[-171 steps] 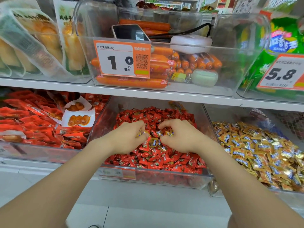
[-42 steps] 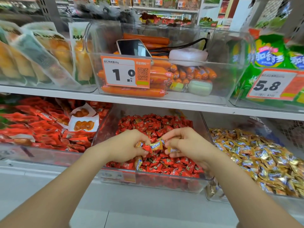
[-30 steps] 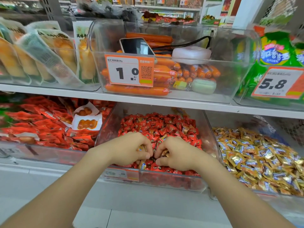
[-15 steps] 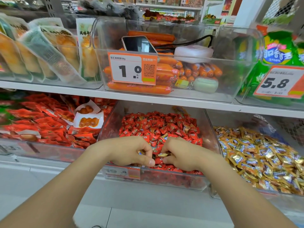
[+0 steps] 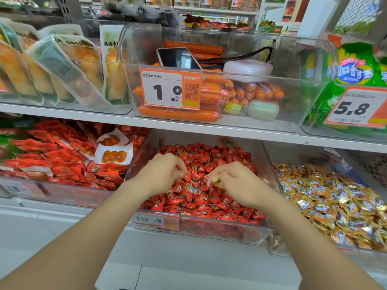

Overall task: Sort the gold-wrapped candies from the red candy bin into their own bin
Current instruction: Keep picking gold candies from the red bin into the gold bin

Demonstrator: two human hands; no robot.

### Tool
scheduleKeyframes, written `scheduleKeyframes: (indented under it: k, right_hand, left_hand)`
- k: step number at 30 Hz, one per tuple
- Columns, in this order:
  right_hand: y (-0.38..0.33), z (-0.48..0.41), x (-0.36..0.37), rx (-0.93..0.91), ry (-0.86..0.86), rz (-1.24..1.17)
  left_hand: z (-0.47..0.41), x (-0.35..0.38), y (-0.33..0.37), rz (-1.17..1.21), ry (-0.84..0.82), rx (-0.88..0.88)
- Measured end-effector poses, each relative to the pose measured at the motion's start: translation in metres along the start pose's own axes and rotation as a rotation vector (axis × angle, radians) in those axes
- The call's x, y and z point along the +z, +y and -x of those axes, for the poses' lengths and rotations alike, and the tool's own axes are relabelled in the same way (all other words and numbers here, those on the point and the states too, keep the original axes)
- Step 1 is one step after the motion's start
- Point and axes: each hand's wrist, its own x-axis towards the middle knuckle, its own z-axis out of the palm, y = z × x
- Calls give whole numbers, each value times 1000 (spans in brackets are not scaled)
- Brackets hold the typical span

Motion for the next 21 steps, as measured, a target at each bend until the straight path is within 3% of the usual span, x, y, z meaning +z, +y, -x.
scheduleKeyframes:
  k: [3,6,10,15,18,21]
  right_hand:
    - [-8,-1,-2,171,99,-144]
    - [-14,-2,-1,279,70,-319]
    - [-7,-4,2,179,55,-285]
    - [-4,-6,3,90,-46,-408]
    - [0,-7,3,63,-55,-310]
    - [5,-7,0,14,-14,1]
  left_hand:
    - [-11,10,0,-84,-54,35]
    - [-19,22,3,-241,-132,37]
    - [-28,31,6,-407,-221,64]
    - [-32,35,4,-415,-225,94]
    - [-28,29,1,-338,-235,111]
    - [-23,21,0,-218,-224,114]
